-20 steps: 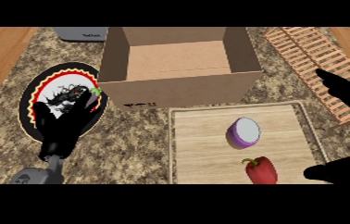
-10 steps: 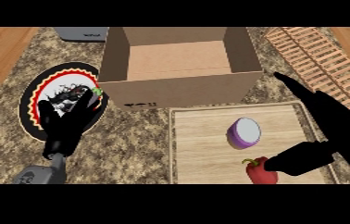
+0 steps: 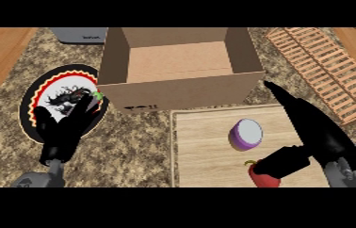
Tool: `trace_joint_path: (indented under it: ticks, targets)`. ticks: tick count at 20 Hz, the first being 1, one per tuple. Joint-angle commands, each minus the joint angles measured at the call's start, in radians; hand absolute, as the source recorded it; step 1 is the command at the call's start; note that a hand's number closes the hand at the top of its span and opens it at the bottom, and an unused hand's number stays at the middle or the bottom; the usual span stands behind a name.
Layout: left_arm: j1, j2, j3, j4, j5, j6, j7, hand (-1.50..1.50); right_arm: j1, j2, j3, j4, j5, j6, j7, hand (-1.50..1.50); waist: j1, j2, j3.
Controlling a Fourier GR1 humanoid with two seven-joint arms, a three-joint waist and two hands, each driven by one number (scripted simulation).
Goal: Pick the can from the tray and place it in the tiered shelf
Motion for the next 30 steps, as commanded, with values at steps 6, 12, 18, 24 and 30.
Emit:
trace_joint_path:
  ticks: [6,12,18,24,30]
  targets:
    - [0.003,-0.013,0.021,0.058,-0.011,-0.001,0.048,0.00,-0.029,0.118,0.034,0.050,0.111,0.024,0.146,-1.50,-0.001,0.008,-0.008]
    - [-0.012,-0.023,0.036,0.049,-0.015,0.012,0.070,0.00,-0.026,0.169,0.058,0.118,0.200,0.042,0.158,-1.50,-0.004,0.008,-0.008]
    - [0.039,-0.012,0.048,0.058,-0.030,-0.036,0.007,0.00,0.038,0.197,0.052,0.194,0.308,0.024,0.051,-1.50,-0.004,0.008,-0.007]
    - [0.006,-0.051,0.048,0.047,-0.059,0.005,0.049,0.00,0.083,0.220,-0.001,0.244,0.359,0.026,-0.078,-1.50,-0.003,0.008,-0.007]
    - [-0.034,-0.034,0.085,0.068,-0.044,-0.043,0.075,0.00,0.027,0.382,0.015,0.410,0.452,-0.030,-0.137,-1.50,0.002,0.009,-0.007]
